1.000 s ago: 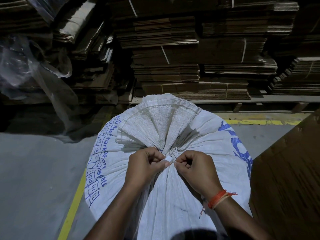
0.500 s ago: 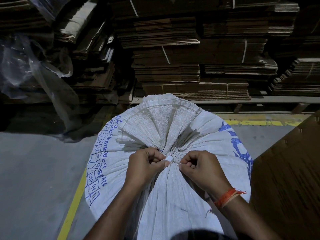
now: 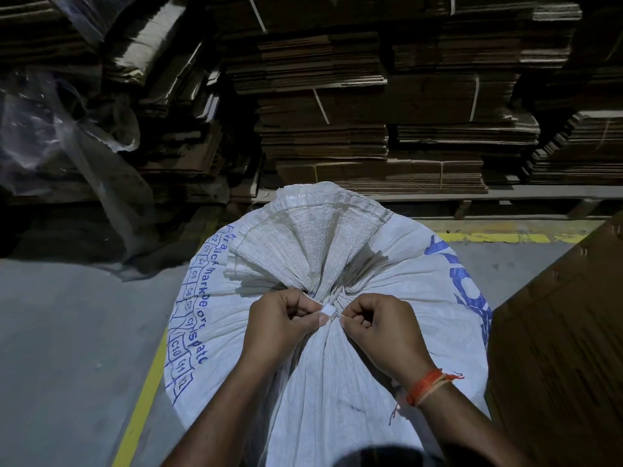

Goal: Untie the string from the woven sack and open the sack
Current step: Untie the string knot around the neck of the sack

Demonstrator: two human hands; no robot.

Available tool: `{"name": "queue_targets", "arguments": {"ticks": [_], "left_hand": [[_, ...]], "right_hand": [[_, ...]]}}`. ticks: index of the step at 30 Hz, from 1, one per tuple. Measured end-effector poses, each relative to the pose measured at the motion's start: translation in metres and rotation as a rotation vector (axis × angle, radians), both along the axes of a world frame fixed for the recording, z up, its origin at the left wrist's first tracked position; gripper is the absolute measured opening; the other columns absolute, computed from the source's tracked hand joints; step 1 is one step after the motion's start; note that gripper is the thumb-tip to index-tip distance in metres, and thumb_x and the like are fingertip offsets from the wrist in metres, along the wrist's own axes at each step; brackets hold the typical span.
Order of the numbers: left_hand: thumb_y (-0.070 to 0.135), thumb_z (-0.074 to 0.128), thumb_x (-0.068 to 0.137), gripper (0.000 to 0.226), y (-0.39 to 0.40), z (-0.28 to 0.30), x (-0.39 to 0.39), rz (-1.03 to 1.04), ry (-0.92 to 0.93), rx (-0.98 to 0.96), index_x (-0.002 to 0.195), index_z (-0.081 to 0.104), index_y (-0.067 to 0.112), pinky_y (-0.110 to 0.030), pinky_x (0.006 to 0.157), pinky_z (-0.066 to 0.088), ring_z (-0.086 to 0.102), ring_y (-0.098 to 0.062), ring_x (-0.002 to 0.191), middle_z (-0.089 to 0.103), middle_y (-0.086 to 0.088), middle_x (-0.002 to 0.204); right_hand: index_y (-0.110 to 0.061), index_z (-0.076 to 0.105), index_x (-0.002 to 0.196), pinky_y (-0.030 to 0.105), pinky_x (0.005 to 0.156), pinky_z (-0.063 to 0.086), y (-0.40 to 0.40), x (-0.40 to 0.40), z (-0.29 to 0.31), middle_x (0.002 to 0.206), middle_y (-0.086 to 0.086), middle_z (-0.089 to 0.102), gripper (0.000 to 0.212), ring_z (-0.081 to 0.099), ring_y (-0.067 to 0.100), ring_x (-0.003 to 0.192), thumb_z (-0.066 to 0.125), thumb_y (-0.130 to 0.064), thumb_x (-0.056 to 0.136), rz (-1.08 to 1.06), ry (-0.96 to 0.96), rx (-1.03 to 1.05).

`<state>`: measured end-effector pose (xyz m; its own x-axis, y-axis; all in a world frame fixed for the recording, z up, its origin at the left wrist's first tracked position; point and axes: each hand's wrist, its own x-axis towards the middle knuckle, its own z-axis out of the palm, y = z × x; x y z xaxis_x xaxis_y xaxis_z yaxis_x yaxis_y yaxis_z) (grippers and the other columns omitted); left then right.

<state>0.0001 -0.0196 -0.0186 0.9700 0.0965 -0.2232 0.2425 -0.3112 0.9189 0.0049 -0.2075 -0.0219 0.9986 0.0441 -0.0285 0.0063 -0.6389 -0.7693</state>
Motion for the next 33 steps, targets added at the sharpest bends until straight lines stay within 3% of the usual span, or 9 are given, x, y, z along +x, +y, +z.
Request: {"name": "queue_targets", "arguments": {"ticks": [5,10,15,21,26,33], "left_hand": [[0.011,0.093,0.075,0.012,0.000,0.001,-0.001,0.005,-0.011,0.005,0.075,0.081,0.015,-0.017,0.059,0.052,0.066,-0.004,0.062,0.080,-0.004,0.072],[0.011,0.093,0.076,0.011,0.000,0.001,0.000,0.000,-0.012,-0.005,0.076,0.082,0.013,-0.017,0.059,0.052,0.066,-0.004,0.062,0.080,-0.004,0.072],[0.011,0.092,0.076,0.011,0.000,0.003,-0.001,-0.002,-0.009,-0.016,0.077,0.082,0.011,-0.015,0.058,0.051,0.066,-0.001,0.060,0.078,0.001,0.067],[0.013,0.093,0.075,0.011,0.000,0.003,-0.001,-0.001,-0.007,-0.001,0.076,0.082,0.013,-0.018,0.061,0.054,0.069,-0.003,0.063,0.081,0.000,0.072],[0.010,0.092,0.076,0.011,-0.001,0.002,-0.001,-0.006,-0.009,-0.003,0.075,0.081,0.013,-0.020,0.061,0.054,0.068,-0.003,0.062,0.079,0.001,0.069],[0.009,0.092,0.076,0.011,-0.001,0.002,-0.001,-0.009,-0.011,-0.013,0.075,0.081,0.013,-0.017,0.059,0.052,0.067,-0.002,0.060,0.078,0.002,0.067]], "right_hand": [[-0.023,0.075,0.069,0.020,0.056,0.048,-0.001,0.001,0.000,0.056,-0.010,0.064,0.010,0.054,0.002,0.051,0.079,-0.024,0.078,0.001,0.002,0.012],[-0.024,0.075,0.069,0.025,0.057,0.052,-0.006,0.001,0.005,0.058,-0.006,0.068,0.010,0.051,0.000,0.049,0.081,-0.022,0.077,0.037,0.059,0.039],[-0.023,0.076,0.068,0.020,0.057,0.049,-0.014,0.004,0.010,0.054,-0.013,0.065,0.012,0.052,-0.002,0.047,0.082,-0.019,0.077,0.050,0.111,0.039],[-0.023,0.076,0.067,0.010,0.052,0.042,-0.008,0.002,0.009,0.051,-0.016,0.063,0.014,0.054,-0.002,0.047,0.080,-0.019,0.080,0.054,0.055,0.006],[-0.024,0.075,0.069,0.017,0.055,0.044,-0.001,0.001,0.004,0.053,-0.012,0.063,0.012,0.054,0.001,0.050,0.079,-0.024,0.080,0.020,0.012,-0.011],[-0.024,0.076,0.072,0.016,0.055,0.043,0.000,0.000,0.003,0.055,-0.011,0.062,0.010,0.055,0.002,0.052,0.080,-0.026,0.081,0.013,0.000,-0.018]]}}
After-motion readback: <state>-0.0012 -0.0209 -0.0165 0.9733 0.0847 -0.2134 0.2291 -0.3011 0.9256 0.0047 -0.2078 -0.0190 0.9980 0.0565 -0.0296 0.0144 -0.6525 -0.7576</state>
